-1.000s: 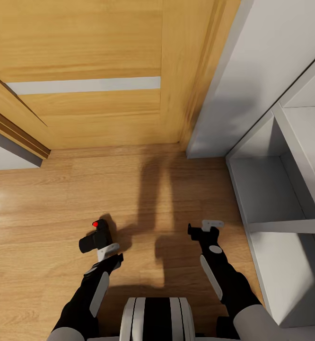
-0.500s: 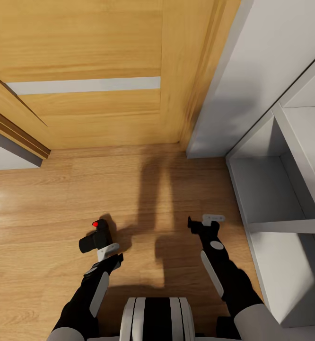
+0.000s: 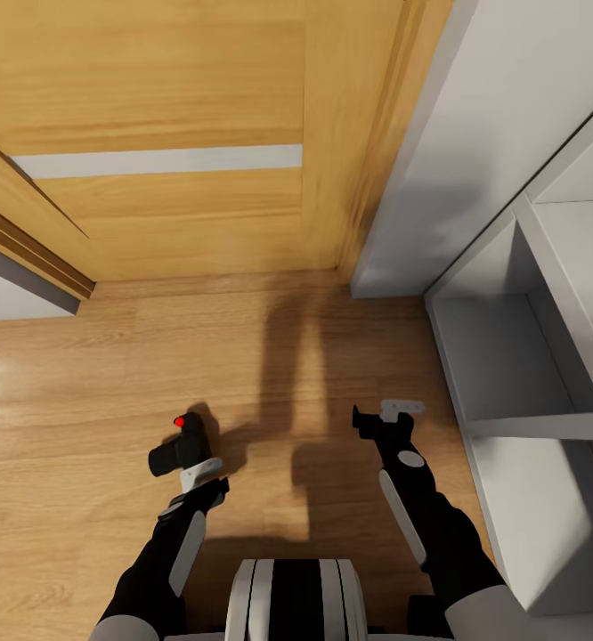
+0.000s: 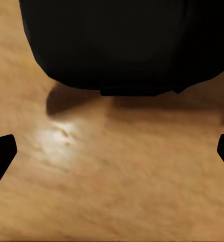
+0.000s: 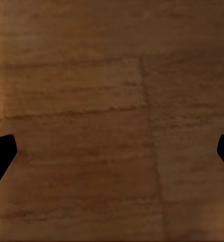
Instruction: Attach the digital camera to the camera tripod in the bedroom.
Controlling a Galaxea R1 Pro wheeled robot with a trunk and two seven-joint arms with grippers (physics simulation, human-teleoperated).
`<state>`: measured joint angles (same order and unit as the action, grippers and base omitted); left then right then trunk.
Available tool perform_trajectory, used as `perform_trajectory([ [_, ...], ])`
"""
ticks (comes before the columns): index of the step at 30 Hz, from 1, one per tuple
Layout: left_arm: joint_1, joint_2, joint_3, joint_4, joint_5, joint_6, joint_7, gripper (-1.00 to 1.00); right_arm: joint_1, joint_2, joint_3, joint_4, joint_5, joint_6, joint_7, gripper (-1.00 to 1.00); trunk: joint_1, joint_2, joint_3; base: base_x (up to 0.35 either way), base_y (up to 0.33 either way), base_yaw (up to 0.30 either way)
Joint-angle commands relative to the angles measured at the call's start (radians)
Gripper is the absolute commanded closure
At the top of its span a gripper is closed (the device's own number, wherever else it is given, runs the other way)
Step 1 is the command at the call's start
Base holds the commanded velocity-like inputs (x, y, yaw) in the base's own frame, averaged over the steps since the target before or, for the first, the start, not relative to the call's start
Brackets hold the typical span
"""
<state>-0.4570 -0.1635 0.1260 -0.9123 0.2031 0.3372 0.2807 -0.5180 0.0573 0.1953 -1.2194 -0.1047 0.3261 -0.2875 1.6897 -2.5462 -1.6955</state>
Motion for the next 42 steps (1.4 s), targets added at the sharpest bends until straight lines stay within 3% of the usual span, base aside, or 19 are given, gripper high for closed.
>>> perform_trajectory([
  [1,0.000,0.000,0.001,-0.002,0.011,0.003,0.012,-1.00,0.000,0.000,0.002,-0.002,-0.010,0.005,-0.009,-1.00,0.000,0.000,-0.001,0.083,-0.044,0.000],
  [14,0.000,0.001,0.003,0.002,0.017,-0.116,0.026,-1.00,0.001,0.000,0.003,0.004,-0.010,0.000,-0.011,-1.00,0.000,0.000,-0.001,0.041,-0.025,0.000],
  [27,0.000,-0.002,0.001,0.034,0.014,-0.128,0.026,-1.00,0.001,0.000,0.003,0.009,-0.013,-0.003,-0.010,-1.00,0.000,0.000,-0.001,0.000,0.000,0.000],
  [34,0.000,-0.001,0.001,0.048,0.015,-0.201,0.026,-1.00,0.001,0.000,0.003,0.009,-0.017,-0.004,-0.010,-1.00,0.000,0.000,-0.001,0.000,0.000,0.000],
  [42,0.000,-0.001,0.001,0.049,0.014,-0.205,0.026,-1.00,0.001,0.000,0.003,0.009,-0.018,-0.004,-0.012,-1.00,0.000,0.000,-0.001,0.000,0.000,0.000],
])
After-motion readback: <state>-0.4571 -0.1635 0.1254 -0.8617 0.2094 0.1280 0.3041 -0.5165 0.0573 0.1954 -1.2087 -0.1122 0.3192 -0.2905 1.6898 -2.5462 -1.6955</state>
